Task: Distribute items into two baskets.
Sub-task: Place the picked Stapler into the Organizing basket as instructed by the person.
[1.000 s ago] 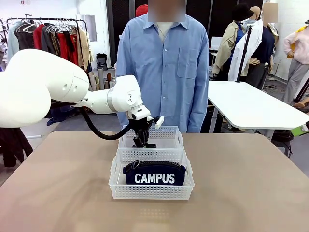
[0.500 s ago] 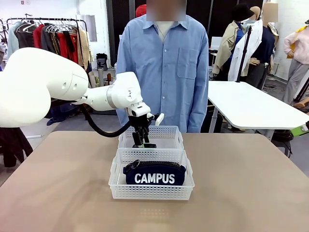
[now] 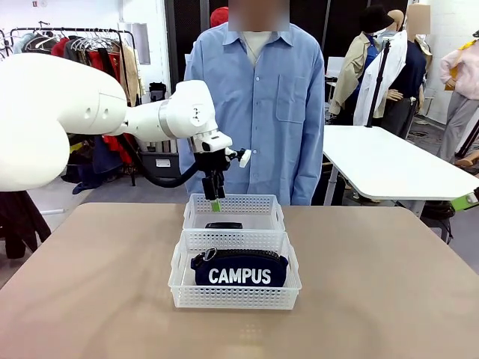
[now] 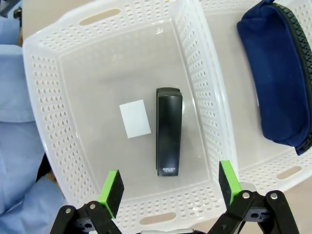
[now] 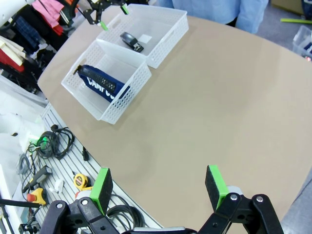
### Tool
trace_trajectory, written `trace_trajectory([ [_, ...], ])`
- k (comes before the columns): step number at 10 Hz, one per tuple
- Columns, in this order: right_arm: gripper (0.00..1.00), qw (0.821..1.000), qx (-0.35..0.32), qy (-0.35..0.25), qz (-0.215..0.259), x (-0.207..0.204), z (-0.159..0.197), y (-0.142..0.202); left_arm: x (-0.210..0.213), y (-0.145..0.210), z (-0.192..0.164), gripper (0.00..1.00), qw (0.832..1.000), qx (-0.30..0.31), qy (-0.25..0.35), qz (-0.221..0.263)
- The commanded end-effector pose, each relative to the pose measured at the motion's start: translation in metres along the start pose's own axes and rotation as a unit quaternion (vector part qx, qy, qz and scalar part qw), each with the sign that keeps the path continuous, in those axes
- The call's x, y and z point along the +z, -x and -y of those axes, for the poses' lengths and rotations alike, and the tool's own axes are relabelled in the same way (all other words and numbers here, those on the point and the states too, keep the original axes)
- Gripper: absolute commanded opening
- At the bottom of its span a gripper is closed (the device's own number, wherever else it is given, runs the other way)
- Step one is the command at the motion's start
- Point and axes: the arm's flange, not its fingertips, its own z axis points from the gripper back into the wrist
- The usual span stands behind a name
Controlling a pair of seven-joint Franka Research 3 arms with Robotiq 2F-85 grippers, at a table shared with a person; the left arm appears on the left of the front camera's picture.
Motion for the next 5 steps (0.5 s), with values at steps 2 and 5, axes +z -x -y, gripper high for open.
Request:
trace_trajectory([
  [2,1.0,1.0,-0.003,-0.001,0.002,0.0013,-0.0004,-0.0012,0.0135,0.0058,0.0072,1.0,1.0,0.013,0.019,-0.006],
  [5,1.0,1.0,-0.003,-0.001,0.002,0.0013,-0.0004,-0.0012,0.0047,0.0016,0.0006,1.0,1.0,0.001,-0.001,0.0],
])
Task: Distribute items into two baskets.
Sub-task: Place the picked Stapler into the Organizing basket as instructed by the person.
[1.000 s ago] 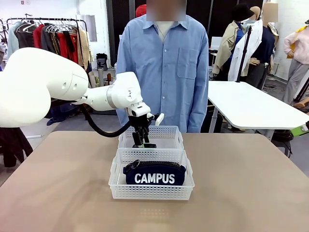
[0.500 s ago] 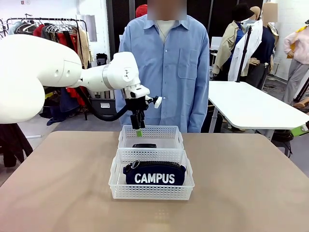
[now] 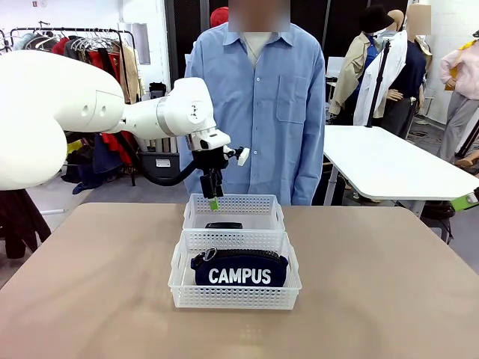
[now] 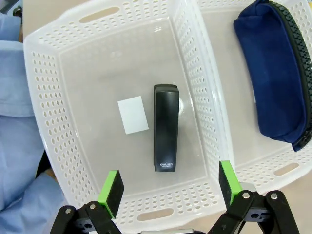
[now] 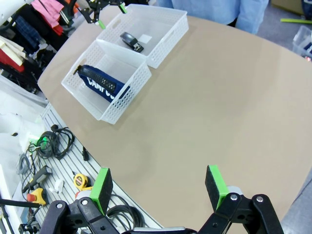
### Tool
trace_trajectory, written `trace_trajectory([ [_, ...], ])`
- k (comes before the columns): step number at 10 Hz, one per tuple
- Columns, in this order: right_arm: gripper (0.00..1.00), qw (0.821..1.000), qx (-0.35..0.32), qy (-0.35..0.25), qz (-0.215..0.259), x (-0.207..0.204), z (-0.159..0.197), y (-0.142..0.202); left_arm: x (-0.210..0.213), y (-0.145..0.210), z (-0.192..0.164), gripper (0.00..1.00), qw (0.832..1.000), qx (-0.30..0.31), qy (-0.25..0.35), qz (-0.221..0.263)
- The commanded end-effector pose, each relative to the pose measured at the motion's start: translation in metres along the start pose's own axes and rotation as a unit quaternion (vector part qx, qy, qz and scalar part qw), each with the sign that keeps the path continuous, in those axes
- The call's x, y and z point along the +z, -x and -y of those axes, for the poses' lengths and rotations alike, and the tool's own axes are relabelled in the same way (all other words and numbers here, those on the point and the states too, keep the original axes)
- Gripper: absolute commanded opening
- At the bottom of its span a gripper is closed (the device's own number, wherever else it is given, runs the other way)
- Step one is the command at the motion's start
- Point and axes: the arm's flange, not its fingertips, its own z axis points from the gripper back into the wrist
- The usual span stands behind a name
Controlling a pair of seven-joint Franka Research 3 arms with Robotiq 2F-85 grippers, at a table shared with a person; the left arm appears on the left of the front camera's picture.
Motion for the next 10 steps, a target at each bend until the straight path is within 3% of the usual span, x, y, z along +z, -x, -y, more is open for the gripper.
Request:
trace_trajectory([
  [1,1.0,1.0,-0.003,-0.001,0.002,0.0013,-0.0004,-0.0012,0.0018,-0.0005,-0.0009,1.0,1.0,0.0,-0.005,0.001],
  [10,1.0,1.0,-0.003,-0.001,0.002,0.0013,-0.0004,-0.0012,0.0018,-0.0005,-0.0009,1.0,1.0,0.0,-0.005,0.001],
])
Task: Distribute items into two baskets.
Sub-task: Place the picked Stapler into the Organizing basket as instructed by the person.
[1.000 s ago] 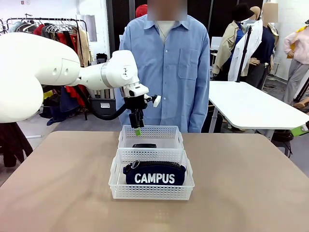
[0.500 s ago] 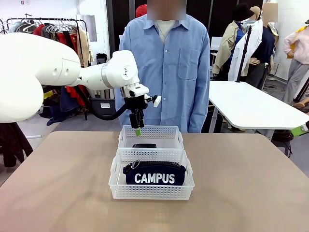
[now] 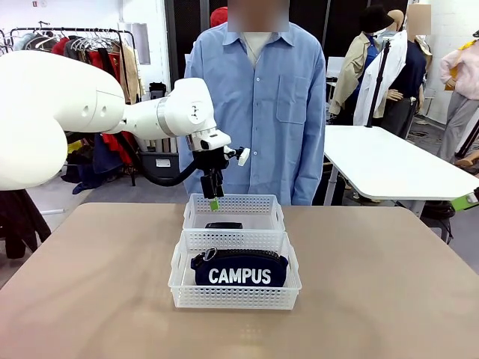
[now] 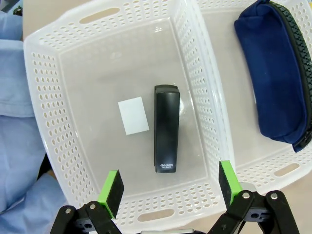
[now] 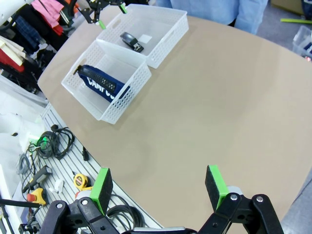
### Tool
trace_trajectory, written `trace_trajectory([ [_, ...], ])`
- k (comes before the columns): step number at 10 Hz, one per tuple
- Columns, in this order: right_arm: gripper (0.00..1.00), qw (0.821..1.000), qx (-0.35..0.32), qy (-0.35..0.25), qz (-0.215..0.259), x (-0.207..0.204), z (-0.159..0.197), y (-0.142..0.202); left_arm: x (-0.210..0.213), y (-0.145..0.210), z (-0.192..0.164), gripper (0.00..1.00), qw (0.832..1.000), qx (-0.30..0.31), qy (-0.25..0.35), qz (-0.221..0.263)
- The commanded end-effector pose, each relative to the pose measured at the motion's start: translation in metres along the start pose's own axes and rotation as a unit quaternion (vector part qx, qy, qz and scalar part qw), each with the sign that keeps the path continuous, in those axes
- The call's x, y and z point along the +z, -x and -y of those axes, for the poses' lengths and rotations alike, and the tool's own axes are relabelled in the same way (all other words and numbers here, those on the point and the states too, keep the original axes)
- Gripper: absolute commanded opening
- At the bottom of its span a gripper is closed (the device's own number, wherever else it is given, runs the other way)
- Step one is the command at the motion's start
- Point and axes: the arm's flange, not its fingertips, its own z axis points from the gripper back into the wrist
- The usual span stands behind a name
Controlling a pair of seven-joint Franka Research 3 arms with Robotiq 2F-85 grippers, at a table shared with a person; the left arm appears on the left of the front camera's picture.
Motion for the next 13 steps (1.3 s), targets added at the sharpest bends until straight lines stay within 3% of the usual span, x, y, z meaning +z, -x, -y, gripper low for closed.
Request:
trace_trajectory([
  [1,1.0,1.0,-0.003,-0.001,0.002,0.001,0.0,-0.001,0.0,0.0,0.0,1.0,1.0,0.0,0.0,0.0],
  [5,1.0,1.0,-0.003,-0.001,0.002,0.001,0.0,-0.001,0.105,0.054,0.064,1.0,0.992,0.083,-0.095,-0.006],
  [8,1.0,1.0,-0.003,-0.001,0.002,0.001,0.0,-0.001,0.158,0.141,0.131,1.0,0.974,0.178,-0.143,0.007],
  [11,1.0,1.0,-0.003,-0.001,0.002,0.001,0.0,-0.001,0.211,0.223,0.225,1.0,0.931,0.276,-0.228,0.072],
  [13,1.0,1.0,-0.003,-0.001,0.002,0.001,0.0,-0.001,0.223,0.247,0.27,1.0,0.909,0.313,-0.247,0.123],
])
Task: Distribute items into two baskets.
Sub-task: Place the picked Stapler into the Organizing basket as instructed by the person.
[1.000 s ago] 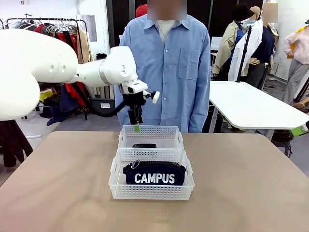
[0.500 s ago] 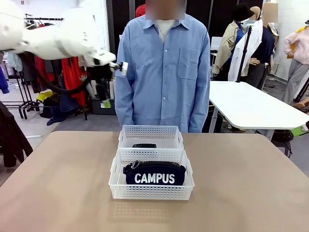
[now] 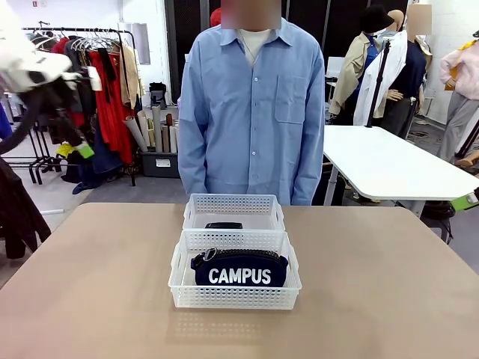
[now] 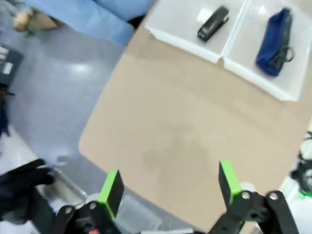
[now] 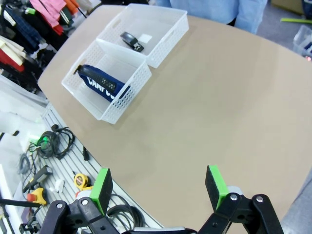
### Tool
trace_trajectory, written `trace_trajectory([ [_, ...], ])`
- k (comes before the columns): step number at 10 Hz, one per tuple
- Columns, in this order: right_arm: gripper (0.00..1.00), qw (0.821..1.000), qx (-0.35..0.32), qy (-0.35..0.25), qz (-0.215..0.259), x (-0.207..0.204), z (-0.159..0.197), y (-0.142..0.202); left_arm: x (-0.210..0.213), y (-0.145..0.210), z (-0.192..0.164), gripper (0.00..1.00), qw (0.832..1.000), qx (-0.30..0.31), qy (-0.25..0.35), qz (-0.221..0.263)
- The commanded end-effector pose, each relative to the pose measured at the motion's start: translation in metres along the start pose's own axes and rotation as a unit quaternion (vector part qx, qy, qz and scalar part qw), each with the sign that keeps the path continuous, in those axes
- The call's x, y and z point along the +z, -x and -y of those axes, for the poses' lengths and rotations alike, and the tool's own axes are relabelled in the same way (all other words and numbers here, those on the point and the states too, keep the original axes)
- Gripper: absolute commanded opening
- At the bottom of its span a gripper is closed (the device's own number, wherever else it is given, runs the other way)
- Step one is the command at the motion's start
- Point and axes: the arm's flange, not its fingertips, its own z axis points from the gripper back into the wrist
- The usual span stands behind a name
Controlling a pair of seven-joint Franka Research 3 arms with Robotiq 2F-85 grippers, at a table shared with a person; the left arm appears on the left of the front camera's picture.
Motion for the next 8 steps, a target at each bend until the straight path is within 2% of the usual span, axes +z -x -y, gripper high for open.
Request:
trace_trajectory([
  [1,1.0,1.0,-0.002,0.0,0.002,0.001,-0.001,-0.001,0.009,0.028,0.028,1.0,0.999,0.031,-0.019,0.035],
  [5,1.0,1.0,-0.002,0.0,0.002,0.001,-0.001,-0.001,0.033,0.091,0.038,1.0,0.99,0.108,-0.06,0.071],
  [8,1.0,1.0,-0.002,0.0,0.002,0.001,-0.001,-0.001,0.027,0.109,0.039,1.0,0.987,0.119,-0.059,0.091],
])
